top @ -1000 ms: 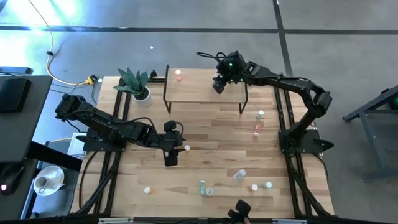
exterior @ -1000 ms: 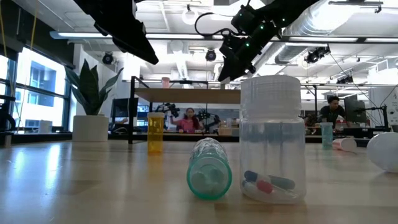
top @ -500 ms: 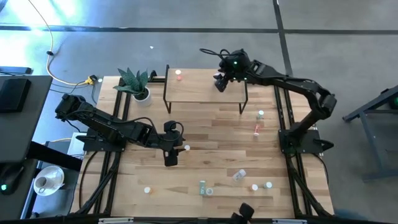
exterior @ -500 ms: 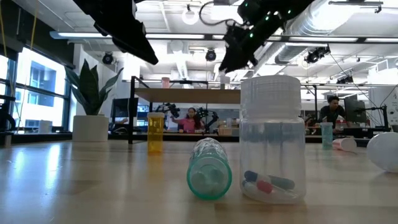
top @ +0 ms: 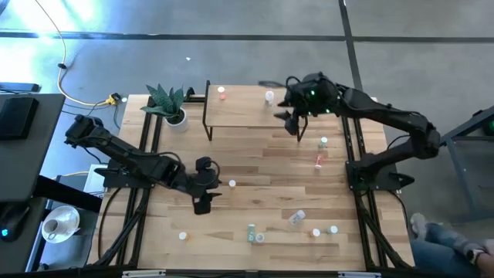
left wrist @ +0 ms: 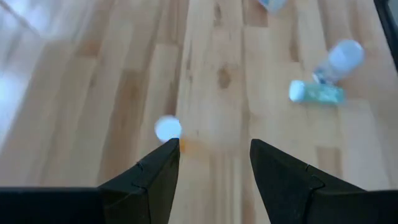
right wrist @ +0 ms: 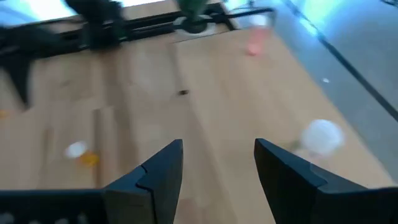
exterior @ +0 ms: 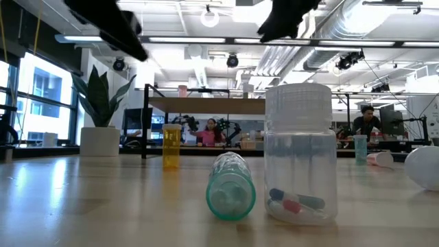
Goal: Pick and place medicine bottles onto shelf by color
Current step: Put the bottom transparent pill bottle aligned with the other transparent pill bottle on the shelf
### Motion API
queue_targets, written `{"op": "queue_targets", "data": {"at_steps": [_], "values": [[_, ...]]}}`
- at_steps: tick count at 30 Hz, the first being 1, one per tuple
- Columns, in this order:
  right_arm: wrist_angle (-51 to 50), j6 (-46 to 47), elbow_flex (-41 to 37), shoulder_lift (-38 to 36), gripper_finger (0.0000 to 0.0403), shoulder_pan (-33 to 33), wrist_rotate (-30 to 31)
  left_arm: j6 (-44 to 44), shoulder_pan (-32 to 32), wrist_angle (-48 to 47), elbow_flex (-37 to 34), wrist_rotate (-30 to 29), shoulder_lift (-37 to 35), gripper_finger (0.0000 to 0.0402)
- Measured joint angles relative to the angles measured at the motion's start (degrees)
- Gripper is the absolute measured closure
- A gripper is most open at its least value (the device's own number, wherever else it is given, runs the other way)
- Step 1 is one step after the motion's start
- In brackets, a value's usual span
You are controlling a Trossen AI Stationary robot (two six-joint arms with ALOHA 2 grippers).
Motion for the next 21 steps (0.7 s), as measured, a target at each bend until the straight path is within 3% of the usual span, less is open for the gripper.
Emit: {"op": "queue_targets", "data": {"at_steps": [5, 12, 21], "values": [[-1.3, 0.2, -2.6, -2.2, 0.0213, 6.9, 0.0, -5.9, -3.3, -3.5, 0.0, 0.0, -1.3, 0.0216], [9.4, 3.8, -14.7, -4.8, 0.0213, 15.2, 0.7, -11.5, -7.7, -7.9, 0.0, 0.0, -1.3, 0.0216], [16.7, 11.1, -24.4, -5.9, 0.0213, 25.5, 7.6, -15.4, -10.9, -8.5, 0.0, -0.5, -1.3, 0.0216]]}}
